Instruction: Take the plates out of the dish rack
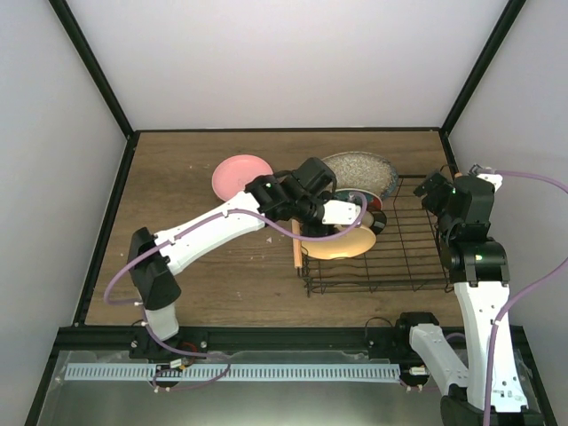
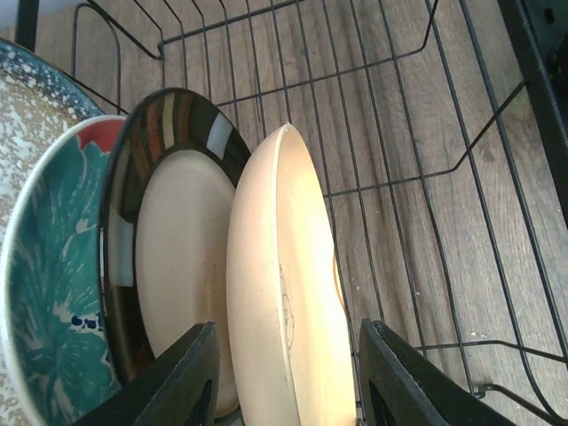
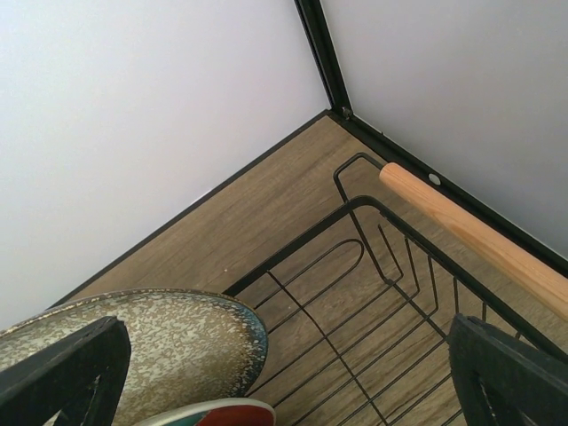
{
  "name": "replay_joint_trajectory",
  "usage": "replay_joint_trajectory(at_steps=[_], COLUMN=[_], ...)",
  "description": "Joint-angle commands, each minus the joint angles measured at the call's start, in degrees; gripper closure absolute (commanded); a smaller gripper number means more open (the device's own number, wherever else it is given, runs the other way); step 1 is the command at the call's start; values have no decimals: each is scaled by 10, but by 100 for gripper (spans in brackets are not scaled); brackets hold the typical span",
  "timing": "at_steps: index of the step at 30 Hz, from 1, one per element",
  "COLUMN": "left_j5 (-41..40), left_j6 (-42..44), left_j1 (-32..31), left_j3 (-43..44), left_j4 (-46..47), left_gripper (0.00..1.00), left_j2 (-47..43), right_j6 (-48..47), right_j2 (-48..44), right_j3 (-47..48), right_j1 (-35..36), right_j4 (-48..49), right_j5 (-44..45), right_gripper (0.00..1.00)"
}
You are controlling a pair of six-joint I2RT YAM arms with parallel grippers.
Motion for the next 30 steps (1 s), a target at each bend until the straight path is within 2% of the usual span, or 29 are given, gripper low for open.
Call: replay_joint_trajectory(at_steps=[1,13,27,30], left_j5=[-27,-105,-176,-186], left_j6=[0,-23,-52,-57], left_j1=[-10,-26,-48,-51], left_j3=[18,26,27,34], left_j4=[0,35,66,76], left_gripper=[56,57,95,96], left_j2=[17,59,64,57], right_j6=[-19,-42,-38,-32], right_j2=[-6,-6,-13,-14], right_j3=[1,-6,-8,-9], right_j1=[5,5,5,5], right_j4=[10,24,21,20], right_j5=[1,0,10,7], right_gripper=[0,0,0,0])
